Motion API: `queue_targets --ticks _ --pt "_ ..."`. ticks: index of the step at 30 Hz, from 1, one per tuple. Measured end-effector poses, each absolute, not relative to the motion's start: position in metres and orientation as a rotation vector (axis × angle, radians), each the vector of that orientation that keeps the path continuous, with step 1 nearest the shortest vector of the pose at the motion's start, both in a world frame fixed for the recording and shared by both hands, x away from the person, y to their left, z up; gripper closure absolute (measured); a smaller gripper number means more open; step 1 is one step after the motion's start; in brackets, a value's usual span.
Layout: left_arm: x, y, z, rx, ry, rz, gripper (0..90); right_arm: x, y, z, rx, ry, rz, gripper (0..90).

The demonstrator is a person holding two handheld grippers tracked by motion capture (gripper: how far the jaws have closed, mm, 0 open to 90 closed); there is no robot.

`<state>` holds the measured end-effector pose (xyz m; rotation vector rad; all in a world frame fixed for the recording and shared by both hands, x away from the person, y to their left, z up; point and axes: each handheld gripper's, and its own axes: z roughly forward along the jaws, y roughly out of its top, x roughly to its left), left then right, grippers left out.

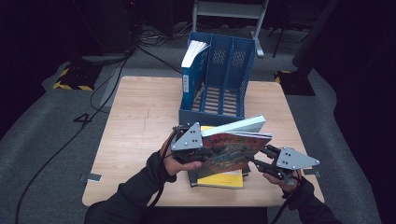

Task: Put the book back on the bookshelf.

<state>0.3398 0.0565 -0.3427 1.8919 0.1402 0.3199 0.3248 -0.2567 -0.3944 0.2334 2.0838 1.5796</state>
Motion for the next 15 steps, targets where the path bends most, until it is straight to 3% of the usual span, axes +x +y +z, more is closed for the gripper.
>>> queue_targets --ticks 9,15 --pt "0.343 0.052 -0.33 1.898 0.154 0.3 67.8 0.326 -0.257 -0.395 0.258 2.098 1.577 67.6" --pt "0.343 0.051 -0.327 1.907 0.17 0.297 70.3 0.328 -0.266 -0.402 0.313 2.147 1.543 58.3"
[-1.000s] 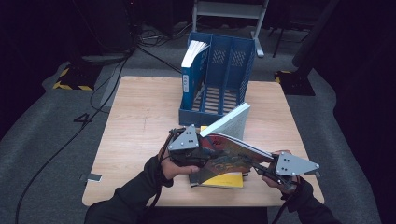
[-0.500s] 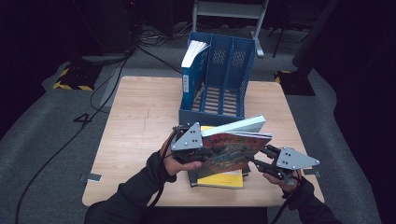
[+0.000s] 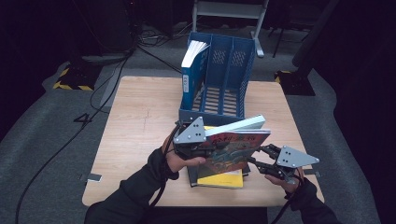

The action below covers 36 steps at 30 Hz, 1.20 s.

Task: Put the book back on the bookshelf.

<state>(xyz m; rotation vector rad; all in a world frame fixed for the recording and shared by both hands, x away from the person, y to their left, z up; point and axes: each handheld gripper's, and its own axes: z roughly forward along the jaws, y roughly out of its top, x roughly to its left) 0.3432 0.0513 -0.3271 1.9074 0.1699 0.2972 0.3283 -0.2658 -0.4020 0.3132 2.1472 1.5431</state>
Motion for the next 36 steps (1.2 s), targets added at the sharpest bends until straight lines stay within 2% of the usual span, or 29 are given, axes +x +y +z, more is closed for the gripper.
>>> queue_targets --ticks 4,9,21,36 --pt "0.343 0.051 -0.326 1.912 0.172 0.296 71.3 0.332 -0.279 -0.412 0.375 2.203 1.494 47.4" --pt "0.344 0.05 -0.327 1.908 0.167 0.29 72.2 0.345 -0.302 -0.429 0.483 2.267 1.419 38.8" --pt "0.351 0.047 -0.326 1.893 0.19 0.269 73.7 0.376 -0.345 -0.467 0.761 2.341 1.199 33.6" --pt "0.364 0.026 -0.313 1.908 0.195 0.264 74.0 0.384 -0.347 -0.478 0.828 2.363 1.158 31.9"
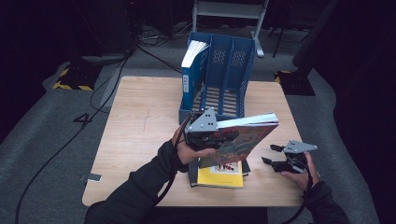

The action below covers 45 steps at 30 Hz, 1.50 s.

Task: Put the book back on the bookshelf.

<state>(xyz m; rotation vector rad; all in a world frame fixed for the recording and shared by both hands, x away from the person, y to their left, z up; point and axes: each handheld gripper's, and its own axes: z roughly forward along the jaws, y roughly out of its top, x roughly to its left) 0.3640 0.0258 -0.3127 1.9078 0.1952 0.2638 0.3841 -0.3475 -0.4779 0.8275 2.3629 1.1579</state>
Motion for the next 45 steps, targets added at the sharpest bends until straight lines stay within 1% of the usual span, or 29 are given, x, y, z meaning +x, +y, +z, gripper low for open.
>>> queue_targets --ticks 10,12,21,37,45 --pt "0.377 0.027 -0.302 1.893 0.229 0.281 74.0 0.386 -0.349 -0.481 0.864 2.364 1.152 31.7" --pt "0.38 0.029 -0.3 1.891 0.235 0.294 74.0 0.386 -0.348 -0.481 0.867 2.36 1.147 30.0" --pt "0.392 0.038 -0.289 1.86 0.289 0.342 74.1 0.387 -0.349 -0.481 0.882 2.35 1.15 29.4" --pt "0.418 0.066 -0.269 1.795 0.426 0.477 74.0 0.387 -0.347 -0.483 0.892 2.358 1.158 25.3" --pt "0.446 0.075 -0.263 1.755 0.54 0.559 74.0 0.389 -0.346 -0.49 0.907 2.381 1.114 24.6"
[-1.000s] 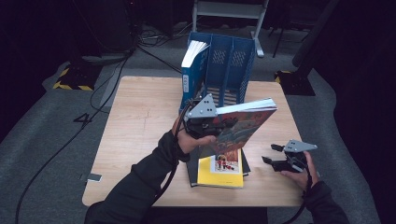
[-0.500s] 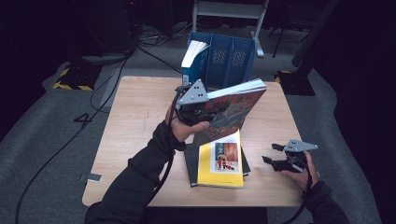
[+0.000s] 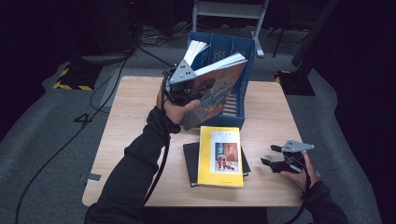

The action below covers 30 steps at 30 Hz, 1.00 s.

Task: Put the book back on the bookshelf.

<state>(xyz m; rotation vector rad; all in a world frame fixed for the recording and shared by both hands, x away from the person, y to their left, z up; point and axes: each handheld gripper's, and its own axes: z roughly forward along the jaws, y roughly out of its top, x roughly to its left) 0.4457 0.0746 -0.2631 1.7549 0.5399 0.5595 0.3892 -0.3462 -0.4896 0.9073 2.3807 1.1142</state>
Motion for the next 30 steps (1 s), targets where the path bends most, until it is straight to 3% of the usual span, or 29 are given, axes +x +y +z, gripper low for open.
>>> queue_targets --ticks 30 --pt "0.52 0.034 -0.261 1.725 0.811 0.709 74.0 0.391 -0.344 -0.497 0.916 2.416 1.063 25.0"
